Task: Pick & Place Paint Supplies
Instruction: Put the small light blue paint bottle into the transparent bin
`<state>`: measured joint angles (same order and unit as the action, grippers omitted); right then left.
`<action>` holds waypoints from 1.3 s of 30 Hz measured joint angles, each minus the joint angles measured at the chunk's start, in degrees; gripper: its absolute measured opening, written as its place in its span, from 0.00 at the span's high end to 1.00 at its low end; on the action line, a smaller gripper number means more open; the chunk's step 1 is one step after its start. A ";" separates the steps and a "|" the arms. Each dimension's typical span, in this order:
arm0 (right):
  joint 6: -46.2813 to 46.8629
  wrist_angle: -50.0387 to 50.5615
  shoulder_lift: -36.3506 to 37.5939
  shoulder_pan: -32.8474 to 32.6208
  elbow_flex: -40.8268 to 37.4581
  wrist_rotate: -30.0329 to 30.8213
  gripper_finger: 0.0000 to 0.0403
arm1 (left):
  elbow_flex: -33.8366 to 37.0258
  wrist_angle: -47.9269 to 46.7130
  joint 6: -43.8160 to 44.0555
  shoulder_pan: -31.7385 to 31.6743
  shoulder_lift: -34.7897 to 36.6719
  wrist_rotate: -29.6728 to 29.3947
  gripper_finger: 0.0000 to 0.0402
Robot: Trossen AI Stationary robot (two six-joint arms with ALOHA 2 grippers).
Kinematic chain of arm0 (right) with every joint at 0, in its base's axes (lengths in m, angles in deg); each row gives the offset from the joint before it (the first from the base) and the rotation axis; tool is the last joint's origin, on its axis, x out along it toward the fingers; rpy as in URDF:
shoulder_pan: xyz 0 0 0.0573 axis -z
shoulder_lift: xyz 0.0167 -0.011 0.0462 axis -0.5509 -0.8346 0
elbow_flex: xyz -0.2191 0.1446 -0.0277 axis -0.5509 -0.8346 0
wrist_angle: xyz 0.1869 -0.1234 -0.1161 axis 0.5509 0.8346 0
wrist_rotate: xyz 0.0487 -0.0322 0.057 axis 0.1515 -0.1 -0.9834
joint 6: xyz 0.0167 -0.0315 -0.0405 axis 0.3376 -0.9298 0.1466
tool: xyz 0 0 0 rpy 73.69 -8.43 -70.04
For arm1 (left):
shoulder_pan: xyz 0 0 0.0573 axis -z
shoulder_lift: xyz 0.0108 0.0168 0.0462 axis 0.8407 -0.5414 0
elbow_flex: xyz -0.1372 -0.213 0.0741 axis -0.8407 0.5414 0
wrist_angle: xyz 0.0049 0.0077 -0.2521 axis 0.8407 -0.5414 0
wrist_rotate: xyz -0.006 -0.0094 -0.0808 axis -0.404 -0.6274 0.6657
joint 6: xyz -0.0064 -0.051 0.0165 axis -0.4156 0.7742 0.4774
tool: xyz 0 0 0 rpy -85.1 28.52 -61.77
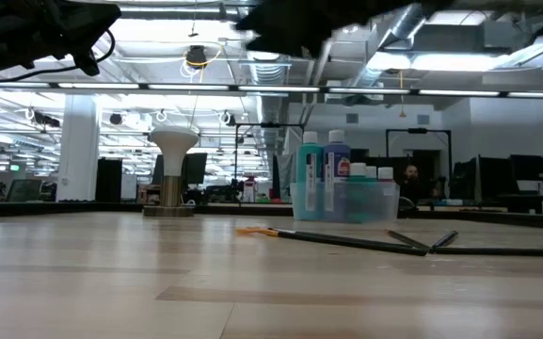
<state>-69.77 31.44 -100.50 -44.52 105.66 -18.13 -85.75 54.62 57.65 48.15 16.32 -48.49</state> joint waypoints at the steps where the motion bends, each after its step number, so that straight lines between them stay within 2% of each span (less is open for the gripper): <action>1: -0.82 -0.03 -2.49 -0.83 2.72 -0.94 0.37 | -0.02 0.02 -0.01 0.01 0.00 0.00 1.00; 12: -1.31 1.43 -26.38 -5.05 31.22 -17.47 0.36 | 0.00 0.00 -0.01 0.00 0.00 0.01 1.00; 17: -1.29 2.10 -34.91 -5.76 41.35 -21.16 0.36 | 0.00 0.00 0.01 -0.01 0.00 0.02 1.00; 22: -1.25 3.52 -42.45 -5.75 49.64 -21.58 0.36 | 0.00 0.01 0.01 0.00 0.00 0.00 1.00; 31: -1.12 7.68 -52.68 -5.29 61.10 -24.29 0.36 | -0.01 0.02 -0.01 0.01 0.00 0.01 1.00; 39: -1.11 10.27 -54.93 -4.45 63.31 -24.35 0.36 | -0.01 0.01 0.01 0.00 0.00 0.00 1.00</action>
<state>-70.88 41.72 -155.43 -48.97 168.96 -42.48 -85.76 54.63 57.66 48.15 16.32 -48.49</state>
